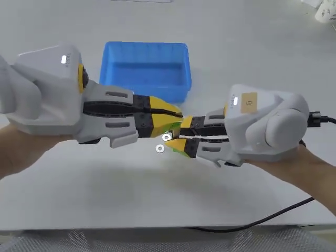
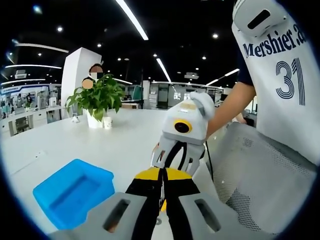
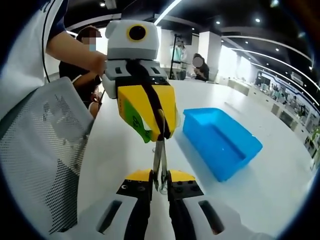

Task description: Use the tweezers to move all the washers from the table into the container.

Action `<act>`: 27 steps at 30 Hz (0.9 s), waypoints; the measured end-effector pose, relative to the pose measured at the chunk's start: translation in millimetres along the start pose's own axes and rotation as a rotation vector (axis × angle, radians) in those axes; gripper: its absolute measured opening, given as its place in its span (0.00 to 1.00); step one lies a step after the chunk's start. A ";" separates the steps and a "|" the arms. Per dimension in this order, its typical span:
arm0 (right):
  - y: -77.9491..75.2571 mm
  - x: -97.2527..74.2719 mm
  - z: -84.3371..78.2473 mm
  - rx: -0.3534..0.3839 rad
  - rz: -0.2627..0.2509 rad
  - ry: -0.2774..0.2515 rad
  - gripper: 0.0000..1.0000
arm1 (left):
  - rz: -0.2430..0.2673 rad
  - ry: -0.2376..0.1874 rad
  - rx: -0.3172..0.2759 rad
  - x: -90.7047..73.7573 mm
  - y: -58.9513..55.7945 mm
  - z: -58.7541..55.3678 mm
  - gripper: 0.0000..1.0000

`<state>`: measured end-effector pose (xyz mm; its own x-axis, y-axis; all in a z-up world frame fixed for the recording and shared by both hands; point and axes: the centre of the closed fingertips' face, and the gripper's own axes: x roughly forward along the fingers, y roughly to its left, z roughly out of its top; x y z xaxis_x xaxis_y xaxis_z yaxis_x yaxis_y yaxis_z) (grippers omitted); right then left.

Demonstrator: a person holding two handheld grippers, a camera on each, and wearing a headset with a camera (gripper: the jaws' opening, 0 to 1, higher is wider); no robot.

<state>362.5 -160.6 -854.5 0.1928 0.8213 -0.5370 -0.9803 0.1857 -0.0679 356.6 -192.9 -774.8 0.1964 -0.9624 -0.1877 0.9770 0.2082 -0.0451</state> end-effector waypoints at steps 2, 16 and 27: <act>-0.5 0.7 -0.1 0.000 0.000 0.001 0.12 | 0.004 -0.001 -0.001 -0.4 0.8 -0.4 0.04; -2.6 -0.3 -3.6 0.004 -0.005 0.009 0.12 | 0.004 -0.002 0.004 2.4 1.6 -1.3 0.04; -2.5 1.7 -11.2 0.004 0.039 0.043 0.14 | 0.007 -0.003 0.000 2.3 3.1 -1.9 0.04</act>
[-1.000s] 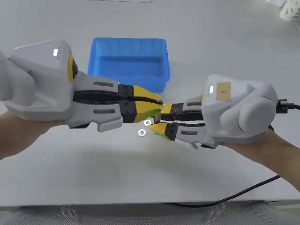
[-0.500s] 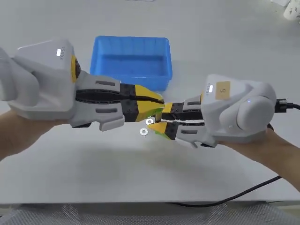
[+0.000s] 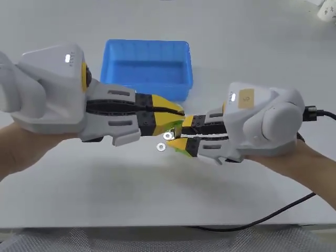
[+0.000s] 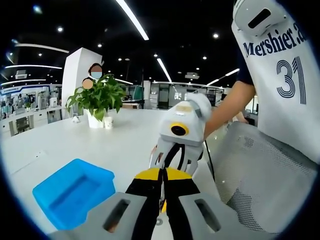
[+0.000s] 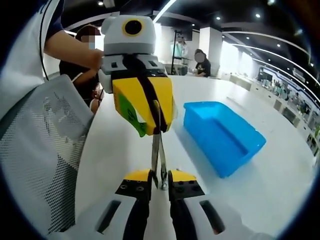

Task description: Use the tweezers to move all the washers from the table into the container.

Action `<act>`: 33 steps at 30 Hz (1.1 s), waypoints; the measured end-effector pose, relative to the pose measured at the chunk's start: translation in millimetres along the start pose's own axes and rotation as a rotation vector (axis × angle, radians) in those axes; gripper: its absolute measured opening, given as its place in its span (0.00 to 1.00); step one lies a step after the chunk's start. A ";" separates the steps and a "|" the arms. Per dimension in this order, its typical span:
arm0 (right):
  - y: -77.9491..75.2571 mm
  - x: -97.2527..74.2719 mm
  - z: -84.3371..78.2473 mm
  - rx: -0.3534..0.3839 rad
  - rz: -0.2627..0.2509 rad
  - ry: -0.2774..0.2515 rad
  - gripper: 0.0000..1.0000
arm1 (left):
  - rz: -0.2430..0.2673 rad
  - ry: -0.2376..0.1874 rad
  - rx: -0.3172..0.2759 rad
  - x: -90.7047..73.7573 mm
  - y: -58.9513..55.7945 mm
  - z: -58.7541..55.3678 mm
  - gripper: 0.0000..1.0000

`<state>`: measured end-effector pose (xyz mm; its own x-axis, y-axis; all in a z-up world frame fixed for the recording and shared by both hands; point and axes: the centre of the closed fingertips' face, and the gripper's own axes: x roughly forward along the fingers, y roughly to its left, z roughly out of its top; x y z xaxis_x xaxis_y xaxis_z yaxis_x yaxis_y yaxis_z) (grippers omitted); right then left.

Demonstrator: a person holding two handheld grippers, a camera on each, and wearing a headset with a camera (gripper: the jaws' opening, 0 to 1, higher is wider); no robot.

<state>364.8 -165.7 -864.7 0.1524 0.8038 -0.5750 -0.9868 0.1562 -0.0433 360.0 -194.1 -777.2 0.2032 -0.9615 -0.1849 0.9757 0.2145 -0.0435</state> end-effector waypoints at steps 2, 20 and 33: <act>1.1 -0.2 -1.4 -0.016 0.021 0.014 0.13 | 0.000 0.001 0.001 -0.3 0.2 -0.1 0.04; 1.7 0.1 -2.8 -0.036 0.045 0.039 0.10 | -0.004 0.014 0.012 -1.8 0.0 0.9 0.04; -2.3 -7.9 21.6 -0.080 0.025 0.030 0.10 | -0.001 0.007 0.029 -16.2 2.2 22.8 0.04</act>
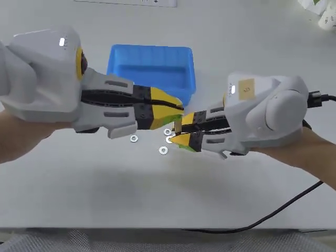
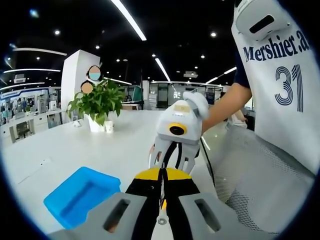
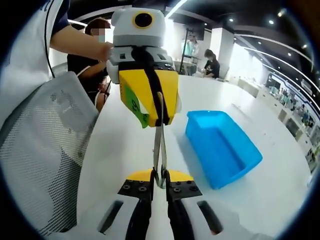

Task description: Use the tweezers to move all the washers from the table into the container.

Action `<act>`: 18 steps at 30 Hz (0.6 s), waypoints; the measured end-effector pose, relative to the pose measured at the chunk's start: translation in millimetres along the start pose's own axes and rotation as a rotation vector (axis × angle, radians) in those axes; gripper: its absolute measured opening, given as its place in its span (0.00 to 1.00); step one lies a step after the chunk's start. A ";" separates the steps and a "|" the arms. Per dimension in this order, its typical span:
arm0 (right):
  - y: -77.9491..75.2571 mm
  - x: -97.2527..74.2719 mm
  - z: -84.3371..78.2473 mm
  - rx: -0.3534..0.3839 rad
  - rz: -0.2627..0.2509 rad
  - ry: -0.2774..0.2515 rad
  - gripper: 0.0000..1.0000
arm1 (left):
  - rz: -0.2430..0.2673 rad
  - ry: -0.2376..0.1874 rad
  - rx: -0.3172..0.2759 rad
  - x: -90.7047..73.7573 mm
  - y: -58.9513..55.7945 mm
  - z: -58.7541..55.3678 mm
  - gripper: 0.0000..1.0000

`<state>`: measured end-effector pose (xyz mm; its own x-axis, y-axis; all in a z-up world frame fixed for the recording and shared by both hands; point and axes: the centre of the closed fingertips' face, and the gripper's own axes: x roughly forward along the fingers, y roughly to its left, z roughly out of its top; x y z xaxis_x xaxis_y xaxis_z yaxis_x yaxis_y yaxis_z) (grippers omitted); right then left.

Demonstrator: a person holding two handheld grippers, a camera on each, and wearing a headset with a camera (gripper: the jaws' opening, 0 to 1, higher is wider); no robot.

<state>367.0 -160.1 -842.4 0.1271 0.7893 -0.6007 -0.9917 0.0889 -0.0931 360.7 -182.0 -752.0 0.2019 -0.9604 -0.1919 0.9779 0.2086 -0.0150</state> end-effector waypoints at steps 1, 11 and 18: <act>-1.0 -0.8 1.5 -0.003 -0.002 0.000 0.10 | 0.002 0.000 0.004 -1.4 0.7 1.5 0.04; -16.8 -9.4 29.7 -0.056 -0.044 -0.020 0.10 | 0.027 -0.009 0.068 -13.2 10.8 26.2 0.04; -27.5 -11.3 46.3 -0.090 -0.070 -0.032 0.10 | 0.033 -0.006 0.119 -20.2 19.3 40.7 0.04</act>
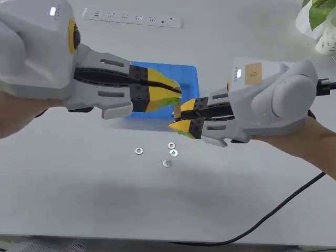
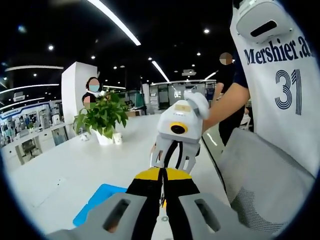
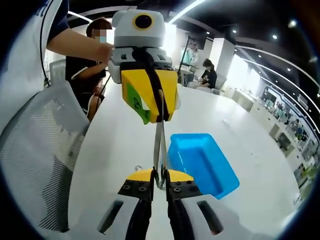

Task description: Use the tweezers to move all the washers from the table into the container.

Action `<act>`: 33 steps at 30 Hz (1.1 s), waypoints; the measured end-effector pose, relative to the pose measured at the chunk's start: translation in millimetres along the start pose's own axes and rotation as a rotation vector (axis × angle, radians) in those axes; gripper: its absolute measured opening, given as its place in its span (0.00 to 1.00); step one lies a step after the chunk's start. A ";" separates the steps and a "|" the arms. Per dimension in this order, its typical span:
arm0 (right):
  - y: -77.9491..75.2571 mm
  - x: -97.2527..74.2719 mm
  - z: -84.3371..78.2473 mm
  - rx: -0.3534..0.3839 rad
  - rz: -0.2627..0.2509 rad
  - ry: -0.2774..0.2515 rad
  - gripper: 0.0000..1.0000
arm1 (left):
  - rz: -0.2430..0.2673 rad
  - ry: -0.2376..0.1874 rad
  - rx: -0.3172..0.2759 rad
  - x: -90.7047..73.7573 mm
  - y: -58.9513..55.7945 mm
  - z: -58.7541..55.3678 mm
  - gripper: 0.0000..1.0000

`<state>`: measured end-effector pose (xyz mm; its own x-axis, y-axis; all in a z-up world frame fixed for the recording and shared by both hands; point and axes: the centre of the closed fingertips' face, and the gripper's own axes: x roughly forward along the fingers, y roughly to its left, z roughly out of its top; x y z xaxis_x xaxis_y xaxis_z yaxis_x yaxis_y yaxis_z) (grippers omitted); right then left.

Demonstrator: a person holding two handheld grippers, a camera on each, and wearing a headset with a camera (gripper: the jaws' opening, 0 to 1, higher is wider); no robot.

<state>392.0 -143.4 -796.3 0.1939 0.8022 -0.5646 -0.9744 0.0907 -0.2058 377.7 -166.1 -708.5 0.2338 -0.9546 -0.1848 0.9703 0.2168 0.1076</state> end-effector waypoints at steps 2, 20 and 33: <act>-3.2 -0.4 3.4 -0.007 -0.006 -0.002 0.10 | 0.000 -0.001 0.011 -1.9 3.2 3.8 0.04; -53.9 9.7 24.9 -0.021 -0.071 -0.044 0.10 | 0.024 0.002 0.088 -8.1 46.6 17.3 0.04; -73.8 34.7 2.8 -0.008 -0.054 -0.017 0.10 | 0.046 0.038 0.069 1.2 70.2 -9.9 0.04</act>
<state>470.3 -120.6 -798.4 0.2438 0.8064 -0.5388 -0.9617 0.1291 -0.2420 446.7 -150.0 -710.8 0.2817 -0.9352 -0.2147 0.9520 0.2445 0.1840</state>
